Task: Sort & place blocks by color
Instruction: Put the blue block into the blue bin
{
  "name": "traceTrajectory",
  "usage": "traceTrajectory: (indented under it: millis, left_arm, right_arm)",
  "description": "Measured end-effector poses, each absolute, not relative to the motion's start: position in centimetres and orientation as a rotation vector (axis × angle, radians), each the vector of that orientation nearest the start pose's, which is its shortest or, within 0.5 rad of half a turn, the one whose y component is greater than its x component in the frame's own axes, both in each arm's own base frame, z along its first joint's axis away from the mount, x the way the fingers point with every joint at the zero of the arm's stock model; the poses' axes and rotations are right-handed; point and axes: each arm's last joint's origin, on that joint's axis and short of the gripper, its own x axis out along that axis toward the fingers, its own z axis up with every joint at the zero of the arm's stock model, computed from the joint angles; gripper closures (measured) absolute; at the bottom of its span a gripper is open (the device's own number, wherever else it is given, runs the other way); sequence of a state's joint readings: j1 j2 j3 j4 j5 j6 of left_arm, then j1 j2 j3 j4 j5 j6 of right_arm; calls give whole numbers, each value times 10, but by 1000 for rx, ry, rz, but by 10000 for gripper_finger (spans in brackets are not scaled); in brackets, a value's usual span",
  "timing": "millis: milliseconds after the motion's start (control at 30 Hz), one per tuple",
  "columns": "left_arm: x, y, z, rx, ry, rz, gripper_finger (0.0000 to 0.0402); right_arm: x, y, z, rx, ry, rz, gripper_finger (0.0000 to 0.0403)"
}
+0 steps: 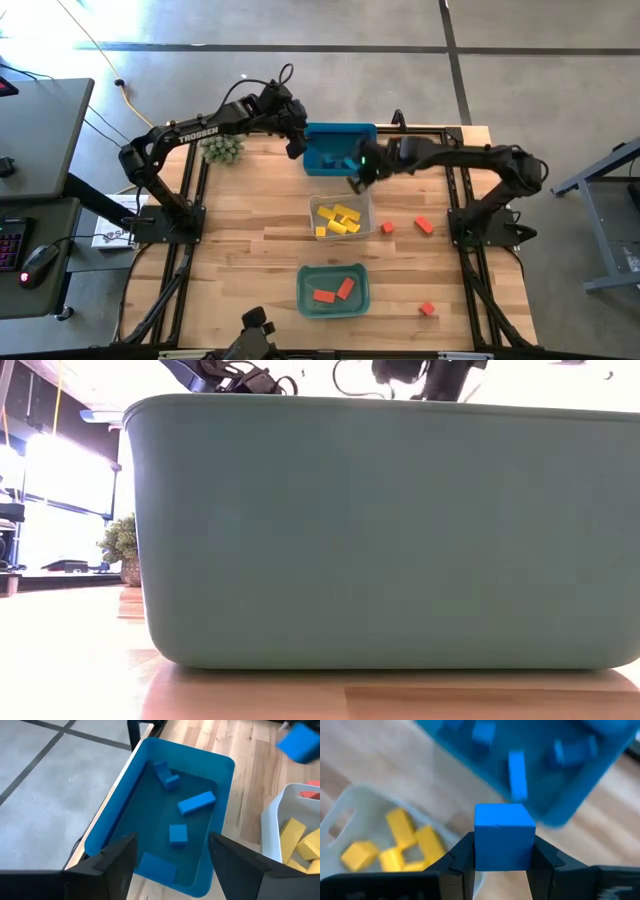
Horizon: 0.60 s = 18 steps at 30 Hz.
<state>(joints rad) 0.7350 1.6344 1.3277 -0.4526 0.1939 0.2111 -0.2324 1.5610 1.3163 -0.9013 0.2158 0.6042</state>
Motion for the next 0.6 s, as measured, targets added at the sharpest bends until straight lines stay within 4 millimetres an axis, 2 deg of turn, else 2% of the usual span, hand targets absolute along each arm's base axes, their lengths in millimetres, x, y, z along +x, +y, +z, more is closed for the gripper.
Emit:
traceTrajectory:
  millis: [133, 267, 467, 600]
  left_arm:
    - [270, 236, 284, -148, 734, 438, 170]
    - [269, 236, 284, -149, 735, 437, 170]
    - [269, 236, 284, -151, 739, 436, 170]
    - [269, 235, 282, -157, 753, 433, 170]
  right_arm:
    - [301, -112, 278, 512, 916, -691, 297]
    - [297, -138, 274, 531, 844, -688, 297]
    - [281, -161, 251, 555, 859, -727, 297]
    - [274, -166, 231, 614, 836, -701, 297]
